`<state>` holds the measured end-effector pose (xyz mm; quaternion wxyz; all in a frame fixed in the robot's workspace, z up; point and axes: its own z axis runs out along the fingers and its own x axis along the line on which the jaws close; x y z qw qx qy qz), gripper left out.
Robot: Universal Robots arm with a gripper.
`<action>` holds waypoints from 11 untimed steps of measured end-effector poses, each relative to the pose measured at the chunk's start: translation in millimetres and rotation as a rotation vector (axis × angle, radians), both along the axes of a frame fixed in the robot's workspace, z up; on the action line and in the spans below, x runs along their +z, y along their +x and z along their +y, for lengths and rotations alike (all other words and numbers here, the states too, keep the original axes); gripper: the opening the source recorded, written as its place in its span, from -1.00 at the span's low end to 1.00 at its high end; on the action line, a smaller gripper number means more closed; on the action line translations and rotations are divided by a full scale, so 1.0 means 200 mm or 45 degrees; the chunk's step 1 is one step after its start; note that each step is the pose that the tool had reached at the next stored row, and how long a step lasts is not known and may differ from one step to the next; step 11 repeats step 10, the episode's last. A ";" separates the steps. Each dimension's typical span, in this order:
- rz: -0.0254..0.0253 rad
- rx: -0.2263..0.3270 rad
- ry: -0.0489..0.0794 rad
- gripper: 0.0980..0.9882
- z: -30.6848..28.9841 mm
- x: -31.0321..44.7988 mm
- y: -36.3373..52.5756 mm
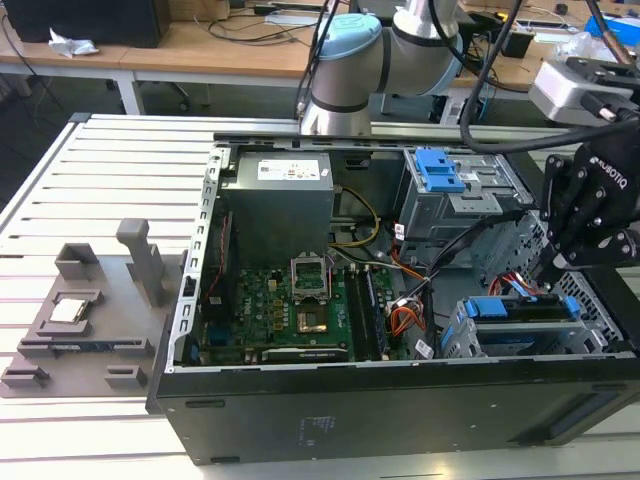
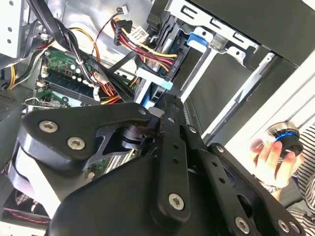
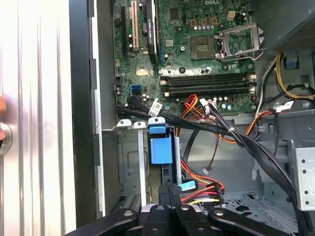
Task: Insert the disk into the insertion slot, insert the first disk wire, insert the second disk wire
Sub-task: 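Insert the second disk wire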
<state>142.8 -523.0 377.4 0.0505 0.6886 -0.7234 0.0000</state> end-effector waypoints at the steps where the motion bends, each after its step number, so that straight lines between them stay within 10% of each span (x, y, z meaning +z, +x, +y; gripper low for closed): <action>1: 0.0000 0.000 0.000 -0.98 0.000 0.005 0.000; 11: 0.0000 0.000 0.000 -0.98 0.000 0.007 0.000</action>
